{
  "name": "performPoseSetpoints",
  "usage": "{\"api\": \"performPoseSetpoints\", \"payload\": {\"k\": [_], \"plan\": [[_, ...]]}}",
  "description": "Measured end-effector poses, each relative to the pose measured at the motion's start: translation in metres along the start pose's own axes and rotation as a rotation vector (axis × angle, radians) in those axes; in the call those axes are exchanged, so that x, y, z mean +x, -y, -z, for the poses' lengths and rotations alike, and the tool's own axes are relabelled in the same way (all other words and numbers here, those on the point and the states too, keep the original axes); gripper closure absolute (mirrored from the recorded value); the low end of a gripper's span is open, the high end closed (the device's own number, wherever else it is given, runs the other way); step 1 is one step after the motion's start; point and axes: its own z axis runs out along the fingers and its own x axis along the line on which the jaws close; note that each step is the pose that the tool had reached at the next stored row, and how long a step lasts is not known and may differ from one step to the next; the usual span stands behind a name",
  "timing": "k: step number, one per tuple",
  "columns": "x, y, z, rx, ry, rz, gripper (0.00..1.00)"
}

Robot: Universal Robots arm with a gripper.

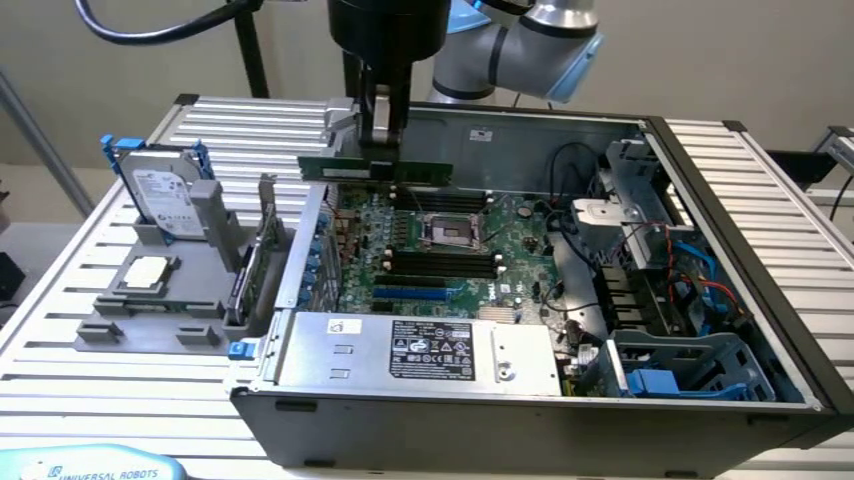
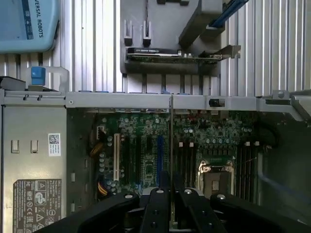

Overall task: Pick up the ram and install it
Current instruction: 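Pick up the ram and move it above insertion slot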

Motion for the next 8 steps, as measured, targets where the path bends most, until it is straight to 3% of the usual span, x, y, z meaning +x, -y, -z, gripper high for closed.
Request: {"api": "performPoseSetpoints", "payload": {"k": [8], "plan": [[-0.027, 0.0172, -0.0052, 0.0001, 0.0000, 0.000, 0.86]]}}
